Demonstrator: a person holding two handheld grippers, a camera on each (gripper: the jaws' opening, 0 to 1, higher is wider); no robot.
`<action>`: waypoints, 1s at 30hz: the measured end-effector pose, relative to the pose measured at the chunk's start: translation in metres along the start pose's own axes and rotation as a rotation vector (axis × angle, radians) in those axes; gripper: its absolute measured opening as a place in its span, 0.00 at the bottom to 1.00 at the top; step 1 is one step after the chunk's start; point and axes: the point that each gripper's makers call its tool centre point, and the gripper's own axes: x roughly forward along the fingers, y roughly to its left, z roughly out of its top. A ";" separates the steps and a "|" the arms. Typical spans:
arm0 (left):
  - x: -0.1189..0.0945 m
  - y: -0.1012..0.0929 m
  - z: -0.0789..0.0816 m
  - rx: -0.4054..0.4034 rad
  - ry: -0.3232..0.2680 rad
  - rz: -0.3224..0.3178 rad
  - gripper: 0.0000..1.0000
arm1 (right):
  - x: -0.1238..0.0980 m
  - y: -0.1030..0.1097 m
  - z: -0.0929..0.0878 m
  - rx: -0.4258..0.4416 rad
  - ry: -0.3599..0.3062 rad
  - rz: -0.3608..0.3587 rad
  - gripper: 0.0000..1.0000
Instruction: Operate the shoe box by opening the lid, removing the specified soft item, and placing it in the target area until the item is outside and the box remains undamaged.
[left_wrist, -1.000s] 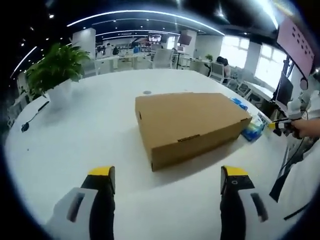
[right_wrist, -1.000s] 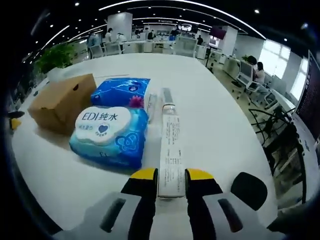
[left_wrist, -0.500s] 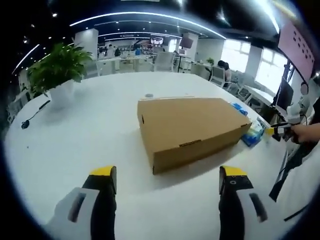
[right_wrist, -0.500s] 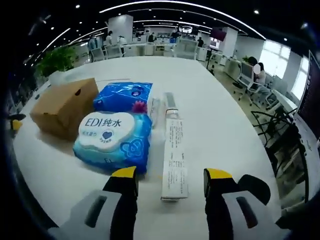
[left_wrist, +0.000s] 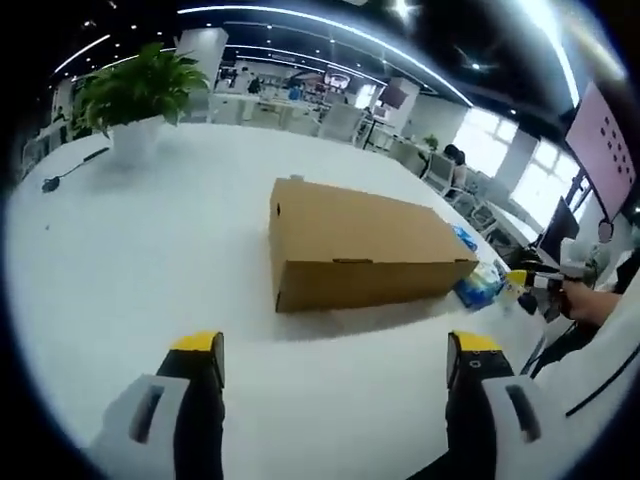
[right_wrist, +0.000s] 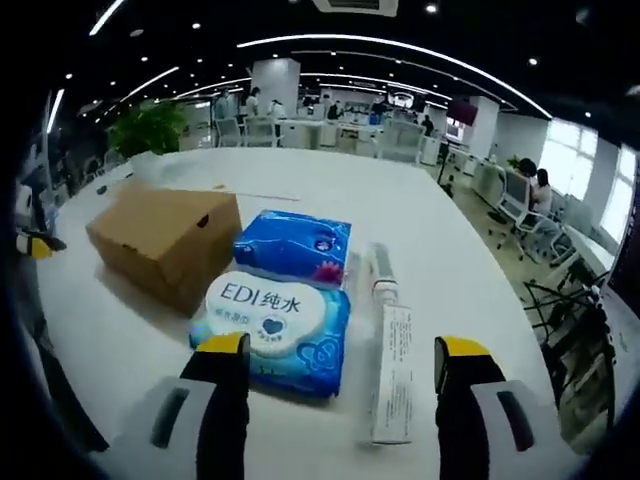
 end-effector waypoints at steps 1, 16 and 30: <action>0.001 0.000 -0.006 0.005 0.007 0.013 0.94 | 0.001 0.003 0.005 -0.008 -0.028 0.009 0.77; -0.013 0.002 0.019 0.003 -0.069 0.122 0.99 | -0.014 0.079 0.028 0.017 -0.238 0.282 0.86; -0.034 -0.027 0.072 0.101 -0.387 -0.051 0.99 | -0.083 0.143 0.072 0.095 -0.515 0.338 1.00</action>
